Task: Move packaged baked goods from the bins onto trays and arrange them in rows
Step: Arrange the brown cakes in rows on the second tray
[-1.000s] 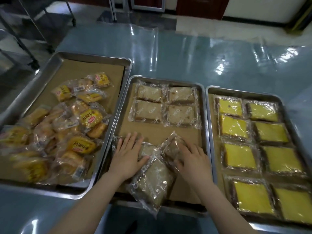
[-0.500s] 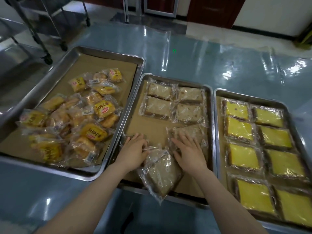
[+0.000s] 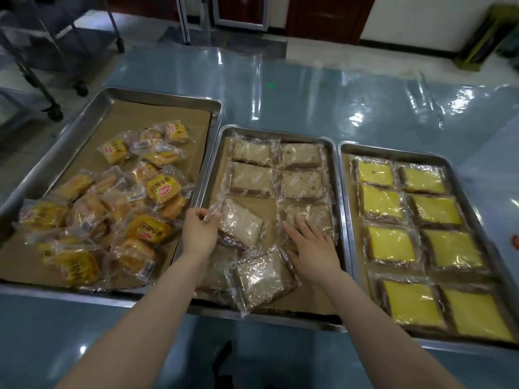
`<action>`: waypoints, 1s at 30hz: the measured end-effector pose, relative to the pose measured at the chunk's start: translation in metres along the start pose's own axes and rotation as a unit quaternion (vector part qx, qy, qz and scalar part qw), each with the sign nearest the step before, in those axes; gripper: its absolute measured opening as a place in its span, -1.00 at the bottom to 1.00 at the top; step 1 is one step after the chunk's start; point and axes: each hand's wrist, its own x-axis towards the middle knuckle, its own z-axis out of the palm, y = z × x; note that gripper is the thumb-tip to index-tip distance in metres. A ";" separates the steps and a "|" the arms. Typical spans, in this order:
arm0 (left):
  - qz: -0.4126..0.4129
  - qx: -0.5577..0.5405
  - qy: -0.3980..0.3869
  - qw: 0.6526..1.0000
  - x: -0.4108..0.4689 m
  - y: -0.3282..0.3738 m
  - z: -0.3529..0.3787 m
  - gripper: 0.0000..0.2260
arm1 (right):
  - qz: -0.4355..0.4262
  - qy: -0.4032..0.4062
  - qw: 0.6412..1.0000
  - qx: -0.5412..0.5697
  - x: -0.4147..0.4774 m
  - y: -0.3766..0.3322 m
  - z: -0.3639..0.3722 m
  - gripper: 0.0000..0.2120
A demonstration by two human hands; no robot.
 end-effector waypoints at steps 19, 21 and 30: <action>0.290 0.502 -0.205 0.789 0.001 -0.046 0.018 -0.46 | 0.037 -0.016 0.999 0.021 0.009 -0.014 0.020 -0.34; 0.282 0.468 -0.230 0.806 0.001 -0.041 0.014 -0.44 | 0.037 -0.022 0.998 0.035 0.009 -0.017 0.016 -0.35; 0.272 0.369 -0.220 0.861 -0.031 -0.059 -0.029 -0.55 | -0.107 -0.007 0.968 0.227 -0.052 -0.046 0.026 -0.65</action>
